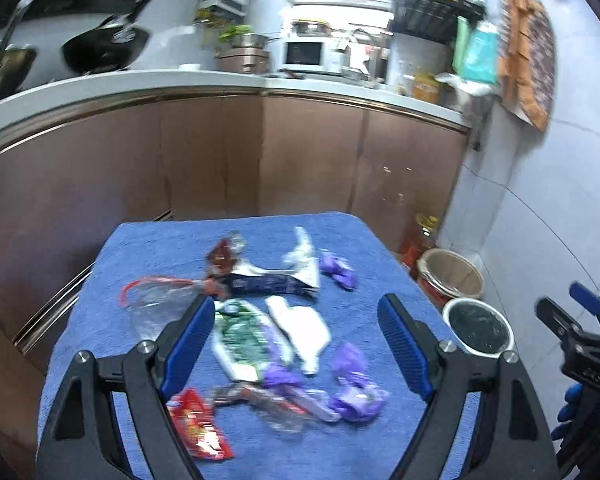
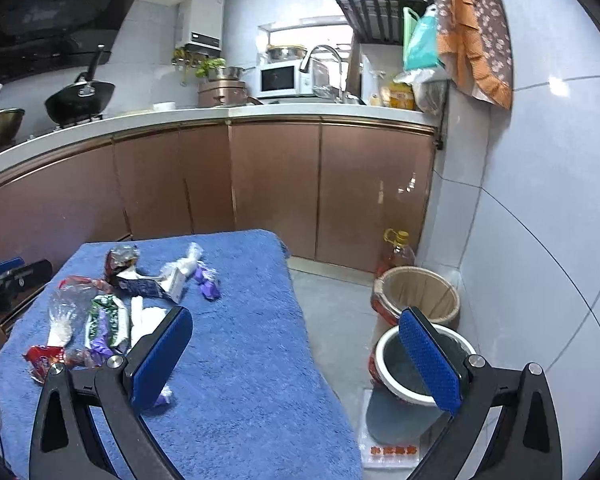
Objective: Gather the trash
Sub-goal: 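Grasp the purple glove bundle with the right gripper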
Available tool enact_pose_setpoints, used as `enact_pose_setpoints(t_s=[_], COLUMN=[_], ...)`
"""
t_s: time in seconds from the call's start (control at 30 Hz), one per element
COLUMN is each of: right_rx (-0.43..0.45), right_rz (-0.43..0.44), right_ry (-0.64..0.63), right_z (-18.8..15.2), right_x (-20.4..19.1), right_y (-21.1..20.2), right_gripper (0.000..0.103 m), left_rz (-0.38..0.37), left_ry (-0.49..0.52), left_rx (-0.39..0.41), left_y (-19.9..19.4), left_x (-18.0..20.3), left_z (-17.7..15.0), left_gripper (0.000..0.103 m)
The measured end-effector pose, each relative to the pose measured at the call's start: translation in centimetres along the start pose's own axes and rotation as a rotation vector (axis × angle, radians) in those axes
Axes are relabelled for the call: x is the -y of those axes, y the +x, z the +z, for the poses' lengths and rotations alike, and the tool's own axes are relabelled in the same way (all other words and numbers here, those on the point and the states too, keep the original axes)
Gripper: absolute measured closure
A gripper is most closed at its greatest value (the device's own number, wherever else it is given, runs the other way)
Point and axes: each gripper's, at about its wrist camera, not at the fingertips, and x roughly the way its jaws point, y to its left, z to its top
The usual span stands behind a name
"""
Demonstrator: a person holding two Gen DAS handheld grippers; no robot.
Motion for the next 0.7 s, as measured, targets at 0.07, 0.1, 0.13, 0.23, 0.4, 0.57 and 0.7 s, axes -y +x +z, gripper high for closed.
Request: enact_pose_setpoints(t_s=[0.07, 0.1, 0.13, 0.23, 0.4, 0.57, 0.7], right_rx=[-0.014, -0.027, -0.039, -0.106, -0.224, -0.319, -0.375], right_rz=[0.042, 0.069, 0.096, 0.254, 0.410, 0.481, 0.513], right_ry=[-0.017, -0.026, -0.032, -0.045, -0.042, -0.044, -0.056], right_z=[0.1, 0.1, 0.1, -0.5, -1.2, -1.9, -2.4], right_x=[-0.6, -1.0, -1.3, -2.6, -4.3, -5.7, -6.7], right_y=[0.3, 0.5, 0.8, 2.0, 4.5, 7.2, 9.3], right_gripper=[0.000, 0.000, 0.000, 0.000, 0.004, 0.044, 0.050], left_rz=[0.034, 0.054, 0.065, 0.107, 0.122, 0.133, 0.110], left_ry=[-0.021, -0.042, -0.057, -0.088, -0.174, -0.261, -0.249], left_rx=[-0.003, -0.007, -0.010, -0.028, -0.092, -0.164, -0.202], left_y=[-0.1, -0.2, -0.3, -0.4, 0.5, 2.3, 4.2], left_x=[-2.0, -3.6, -4.6, -7.9, -13.1, -17.6, -18.0], left_z=[0.3, 0.5, 0.6, 0.6, -0.4, -1.8, -2.3], left_gripper=[0.020, 0.020, 0.020, 0.020, 0.020, 0.022, 0.022])
